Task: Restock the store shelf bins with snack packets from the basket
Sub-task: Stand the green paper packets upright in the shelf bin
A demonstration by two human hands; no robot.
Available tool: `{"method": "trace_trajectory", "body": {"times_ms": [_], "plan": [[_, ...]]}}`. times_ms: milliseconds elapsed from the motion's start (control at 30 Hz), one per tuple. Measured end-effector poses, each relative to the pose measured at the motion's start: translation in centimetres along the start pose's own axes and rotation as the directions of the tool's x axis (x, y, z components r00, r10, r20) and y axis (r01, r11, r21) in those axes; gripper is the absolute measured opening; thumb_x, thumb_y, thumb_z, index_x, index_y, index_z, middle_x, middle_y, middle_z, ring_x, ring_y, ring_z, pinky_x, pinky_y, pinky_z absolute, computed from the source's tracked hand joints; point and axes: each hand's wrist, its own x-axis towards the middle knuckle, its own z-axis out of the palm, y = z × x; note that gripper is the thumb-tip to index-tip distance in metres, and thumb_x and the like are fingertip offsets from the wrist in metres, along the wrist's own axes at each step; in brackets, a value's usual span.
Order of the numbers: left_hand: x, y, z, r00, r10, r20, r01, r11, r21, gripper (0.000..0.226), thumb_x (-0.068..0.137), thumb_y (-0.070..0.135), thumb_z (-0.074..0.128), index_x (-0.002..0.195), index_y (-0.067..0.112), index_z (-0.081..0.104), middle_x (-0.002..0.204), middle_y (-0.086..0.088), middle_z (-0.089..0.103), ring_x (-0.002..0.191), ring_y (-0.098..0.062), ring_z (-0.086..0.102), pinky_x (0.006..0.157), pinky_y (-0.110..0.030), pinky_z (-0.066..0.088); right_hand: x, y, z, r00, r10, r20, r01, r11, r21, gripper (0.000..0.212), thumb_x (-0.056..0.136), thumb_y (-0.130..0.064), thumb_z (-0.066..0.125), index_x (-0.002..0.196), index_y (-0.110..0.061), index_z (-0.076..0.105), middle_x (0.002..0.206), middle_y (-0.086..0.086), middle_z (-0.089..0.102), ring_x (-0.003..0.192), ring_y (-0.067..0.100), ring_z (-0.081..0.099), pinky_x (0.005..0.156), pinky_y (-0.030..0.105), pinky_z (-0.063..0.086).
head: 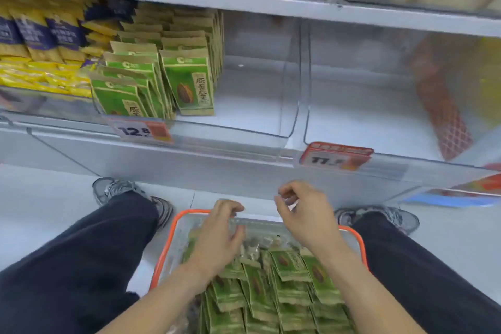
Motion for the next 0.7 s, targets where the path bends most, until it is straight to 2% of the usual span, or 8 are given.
{"method": "trace_trajectory", "body": {"times_ms": [67,167,233,300,400,500,633,700], "plan": [[-1.6,-1.3,2.6,0.988,-0.101,0.121,0.088,0.990,0.106,0.023,0.092,0.022,0.060,0.114,0.023,0.054,0.114,0.005,0.051,0.104,-0.013,0.057,0.084,-0.033,0.049,-1.8,4.4,0.7,0.978,0.141,0.156,-0.132,0.989,-0.069,0.014,0.088,-0.022,0.068,0.101,-0.016,0.067,0.095,-0.002,0.066,0.086,0.017,0.064,0.077,0.031,0.050],[-4.1,-1.6,6.1,0.946,-0.250,0.207,0.216,0.961,0.174,0.025,0.095,0.026,0.057,0.119,0.017,0.056,0.117,0.002,0.051,0.108,-0.019,0.056,0.090,-0.029,0.045,-4.2,8.7,1.4,0.868,0.310,0.389,-0.210,0.937,-0.279,0.037,0.093,-0.033,0.061,0.125,-0.015,0.061,0.124,0.007,0.059,0.117,0.026,0.057,0.094,0.034,0.044],[-5.4,-1.4,8.3,0.901,-0.333,0.279,0.284,0.937,0.202,0.032,0.096,0.029,0.055,0.126,0.015,0.054,0.124,0.000,0.050,0.120,-0.020,0.051,0.100,-0.028,0.042,-5.3,10.6,1.8,0.786,0.410,0.463,-0.244,0.894,-0.377,0.050,0.096,-0.043,0.055,0.138,-0.018,0.052,0.141,0.011,0.049,0.132,0.030,0.046,0.106,0.038,0.039],[-6.2,-1.0,10.0,0.830,-0.416,0.371,0.342,0.906,0.250,0.044,0.097,0.036,0.054,0.135,0.013,0.050,0.133,-0.002,0.048,0.127,-0.020,0.046,0.109,-0.033,0.039,-6.3,12.1,2.5,0.699,0.489,0.522,-0.281,0.858,-0.429,0.062,0.095,-0.048,0.055,0.148,-0.020,0.040,0.154,0.014,0.035,0.142,0.036,0.034,0.112,0.046,0.035],[-6.4,-0.2,11.7,0.788,-0.424,0.447,0.322,0.902,0.288,0.045,0.098,0.044,0.051,0.135,0.020,0.051,0.139,-0.001,0.050,0.133,-0.022,0.043,0.114,-0.037,0.035,-7.6,13.6,3.5,0.559,0.588,0.585,-0.371,0.808,-0.457,0.084,0.089,-0.049,0.065,0.156,-0.017,0.024,0.163,0.017,0.018,0.146,0.040,0.027,0.116,0.050,0.034],[-5.8,0.8,12.3,0.737,-0.439,0.513,0.353,0.898,0.263,0.053,0.099,0.048,0.047,0.145,0.023,0.042,0.146,-0.002,0.049,0.137,-0.021,0.042,0.116,-0.036,0.033,-8.5,14.4,4.1,0.552,0.587,0.592,-0.425,0.809,-0.405,0.093,0.086,-0.051,0.070,0.158,-0.021,0.020,0.164,0.015,0.014,0.147,0.039,0.026,0.117,0.048,0.033],[-4.9,1.5,12.7,0.675,-0.450,0.585,0.443,0.881,0.165,0.050,0.100,0.043,0.049,0.147,0.025,0.041,0.149,0.000,0.046,0.138,-0.019,0.042,0.116,-0.032,0.031,-8.8,14.4,3.3,0.578,0.542,0.610,-0.405,0.839,-0.362,0.075,0.082,-0.055,0.073,0.142,-0.017,0.049,0.144,0.006,0.052,0.131,0.025,0.050,0.107,0.035,0.043],[-4.7,1.5,12.6,0.678,-0.476,0.560,0.484,0.863,0.147,0.044,0.100,0.035,0.054,0.141,0.022,0.049,0.147,0.000,0.049,0.136,-0.019,0.046,0.115,-0.033,0.034,-9.0,14.1,3.0,0.579,0.520,0.628,-0.403,0.852,-0.334,0.080,0.076,-0.056,0.078,0.141,-0.017,0.051,0.142,0.004,0.054,0.130,0.023,0.050,0.106,0.032,0.042]]}}
